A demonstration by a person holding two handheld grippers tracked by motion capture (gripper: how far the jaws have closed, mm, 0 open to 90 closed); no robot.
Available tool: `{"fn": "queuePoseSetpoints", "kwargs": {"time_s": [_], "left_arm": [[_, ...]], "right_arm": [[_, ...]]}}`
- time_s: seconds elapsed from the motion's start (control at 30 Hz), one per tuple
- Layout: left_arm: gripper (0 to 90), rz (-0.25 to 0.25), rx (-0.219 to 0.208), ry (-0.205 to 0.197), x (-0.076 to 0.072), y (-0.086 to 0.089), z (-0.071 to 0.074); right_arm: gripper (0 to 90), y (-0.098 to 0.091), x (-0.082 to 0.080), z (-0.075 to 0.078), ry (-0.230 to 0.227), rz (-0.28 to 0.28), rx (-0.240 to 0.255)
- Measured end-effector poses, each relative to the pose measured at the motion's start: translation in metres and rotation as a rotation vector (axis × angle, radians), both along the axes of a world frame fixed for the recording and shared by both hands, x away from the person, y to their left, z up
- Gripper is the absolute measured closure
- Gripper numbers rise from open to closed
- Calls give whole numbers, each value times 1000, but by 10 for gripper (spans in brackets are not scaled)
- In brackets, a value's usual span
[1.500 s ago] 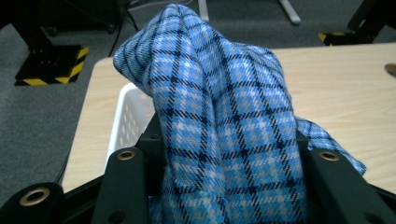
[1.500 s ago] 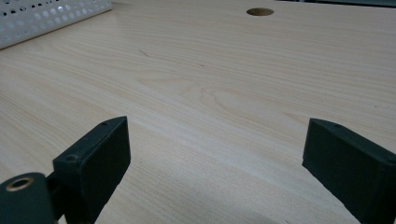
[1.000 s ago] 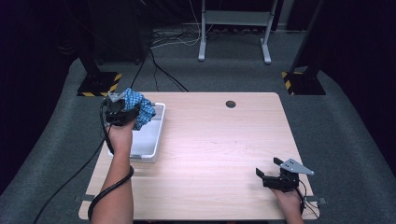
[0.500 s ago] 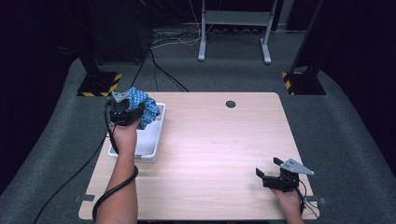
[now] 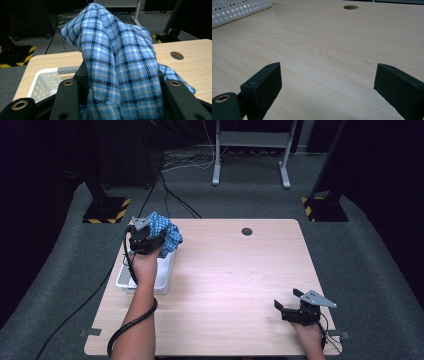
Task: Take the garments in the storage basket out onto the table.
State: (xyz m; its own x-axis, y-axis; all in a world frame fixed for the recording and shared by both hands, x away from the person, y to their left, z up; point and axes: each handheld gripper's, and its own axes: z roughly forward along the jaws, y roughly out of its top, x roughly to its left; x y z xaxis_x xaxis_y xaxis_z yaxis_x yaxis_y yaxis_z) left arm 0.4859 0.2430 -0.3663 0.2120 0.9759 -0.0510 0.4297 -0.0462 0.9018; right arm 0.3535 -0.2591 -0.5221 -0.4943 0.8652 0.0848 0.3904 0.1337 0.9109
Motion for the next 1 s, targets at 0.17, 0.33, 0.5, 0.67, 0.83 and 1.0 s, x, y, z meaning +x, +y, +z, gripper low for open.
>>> {"fn": "queuePoseSetpoints", "kwargs": {"time_s": [0.17,0.33,0.5,0.67,0.83,1.0], "left_arm": [[522,-23,-11,-13,0,-13,1],[523,-62,-15,-25,1,-32,3],[523,-98,-13,-29,3,-50,4],[524,-125,-16,-33,4,-67,4],[524,-153,-18,-34,5,-84,4],[524,-179,-26,-42,5,-97,5]], "right_arm": [[66,0,0,0,0,-1,1],[66,0,0,0,-1,-1,0],[66,0,0,0,0,-2,0],[66,0,0,0,0,-1,-2],[67,0,0,0,0,0,-2],[67,0,0,0,-1,1,-2]]}}
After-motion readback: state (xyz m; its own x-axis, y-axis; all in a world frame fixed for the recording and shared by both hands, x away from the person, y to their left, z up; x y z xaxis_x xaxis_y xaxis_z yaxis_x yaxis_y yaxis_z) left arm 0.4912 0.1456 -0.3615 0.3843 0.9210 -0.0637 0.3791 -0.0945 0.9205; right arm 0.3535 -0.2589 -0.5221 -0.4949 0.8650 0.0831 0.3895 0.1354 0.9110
